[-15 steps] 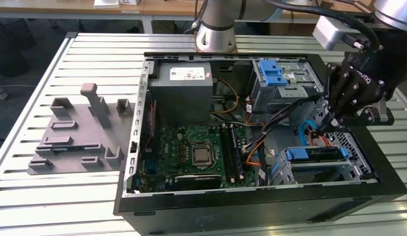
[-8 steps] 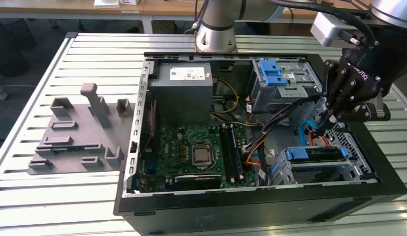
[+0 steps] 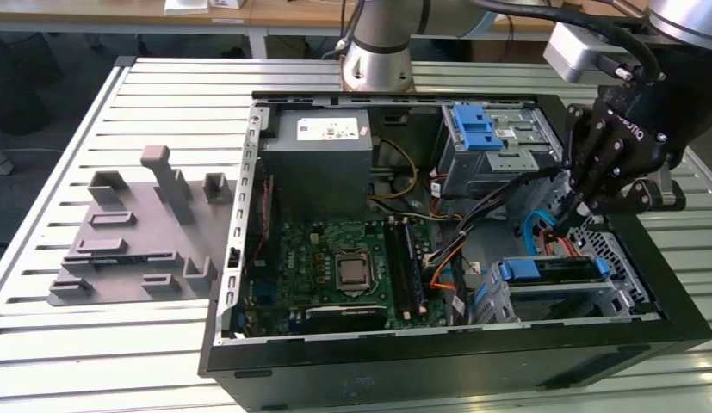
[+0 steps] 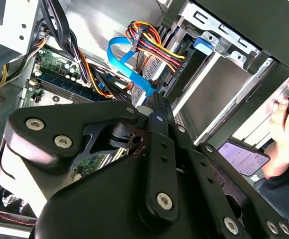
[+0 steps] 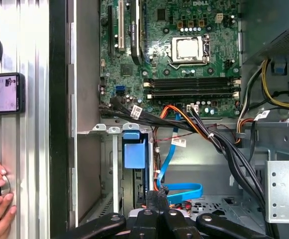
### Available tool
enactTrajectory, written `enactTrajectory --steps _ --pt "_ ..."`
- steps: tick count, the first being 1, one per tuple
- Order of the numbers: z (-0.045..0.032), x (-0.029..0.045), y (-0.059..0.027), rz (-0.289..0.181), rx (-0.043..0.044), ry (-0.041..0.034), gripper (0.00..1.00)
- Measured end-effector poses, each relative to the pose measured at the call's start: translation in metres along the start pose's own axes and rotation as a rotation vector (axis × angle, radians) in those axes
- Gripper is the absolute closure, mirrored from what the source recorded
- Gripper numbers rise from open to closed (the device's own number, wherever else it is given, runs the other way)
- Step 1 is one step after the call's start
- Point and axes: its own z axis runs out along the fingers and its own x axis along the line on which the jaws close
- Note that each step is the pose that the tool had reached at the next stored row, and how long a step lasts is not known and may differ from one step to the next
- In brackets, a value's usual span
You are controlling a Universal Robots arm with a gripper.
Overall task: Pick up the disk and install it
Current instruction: 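Insert the second disk wire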
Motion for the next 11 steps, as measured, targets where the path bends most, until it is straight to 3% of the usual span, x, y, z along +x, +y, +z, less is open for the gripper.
enactTrajectory --steps 3,4,8,9,11 --pt "-0.0001 -0.0005 0.0009 -0.007 0.0006 0.0006 0.83" --pt "-0.0002 -0.0011 0.0010 -0.009 0.0007 0.0010 0.76" --pt "-0.0002 -0.0040 0.0011 -0.010 0.0008 0.0018 0.75" --pt "-0.0002 -0.0049 0.0011 -0.010 0.0009 0.0020 0.69" --pt "-0.0002 -0.0070 0.0012 -0.010 0.0009 0.0030 0.69"
